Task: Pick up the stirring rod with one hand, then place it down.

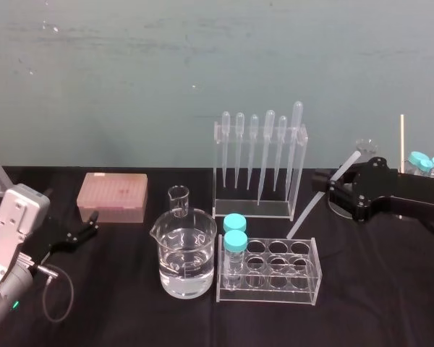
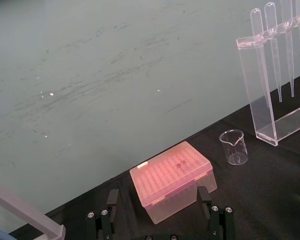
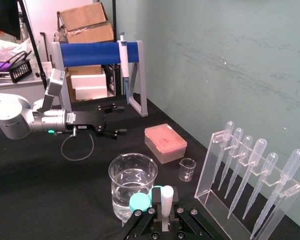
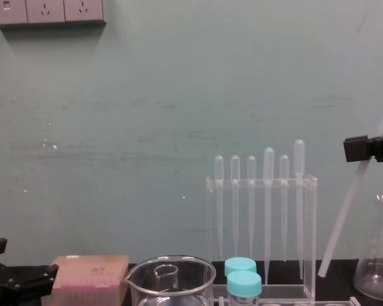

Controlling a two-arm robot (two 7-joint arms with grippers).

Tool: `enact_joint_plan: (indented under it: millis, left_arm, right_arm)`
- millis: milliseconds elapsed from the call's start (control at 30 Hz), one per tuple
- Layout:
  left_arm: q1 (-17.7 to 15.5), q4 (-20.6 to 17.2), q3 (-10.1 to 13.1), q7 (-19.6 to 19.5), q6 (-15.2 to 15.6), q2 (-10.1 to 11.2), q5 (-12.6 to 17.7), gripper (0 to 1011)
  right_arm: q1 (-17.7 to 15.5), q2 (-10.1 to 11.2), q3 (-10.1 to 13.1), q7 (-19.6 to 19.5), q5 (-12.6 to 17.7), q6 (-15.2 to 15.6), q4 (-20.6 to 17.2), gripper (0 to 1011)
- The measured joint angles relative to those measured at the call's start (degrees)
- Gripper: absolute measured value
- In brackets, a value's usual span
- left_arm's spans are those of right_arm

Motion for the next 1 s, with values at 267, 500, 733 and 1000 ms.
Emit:
enact_joint_plan:
  millis: [267, 500, 733, 1000]
  left_arm:
    - [0.00, 0.00, 0.00, 0.00, 0.00, 0.00, 0.00, 1000]
    - [0.00, 0.00, 0.00, 0.00, 0.00, 0.00, 0.00, 1000]
    - [0.00, 0.00, 0.00, 0.00, 0.00, 0.00, 0.00, 1000]
    - [0.00, 0.00, 0.00, 0.00, 0.00, 0.00, 0.00, 1000]
  right_arm:
    - [-0.07, 1.19, -0.78, -1.09, 0.71, -0.44, -0.79, 77]
    - [-0.13, 2.13, -1.47, -1.81, 1.22, -0.90, -1.16, 77]
    - [0.43, 2.74, -2.46, -2.36, 1.37, -1.13, -1.29, 78]
    - [1.42, 2.91, -3.59, -2.71, 1.35, -1.20, -1.00, 78]
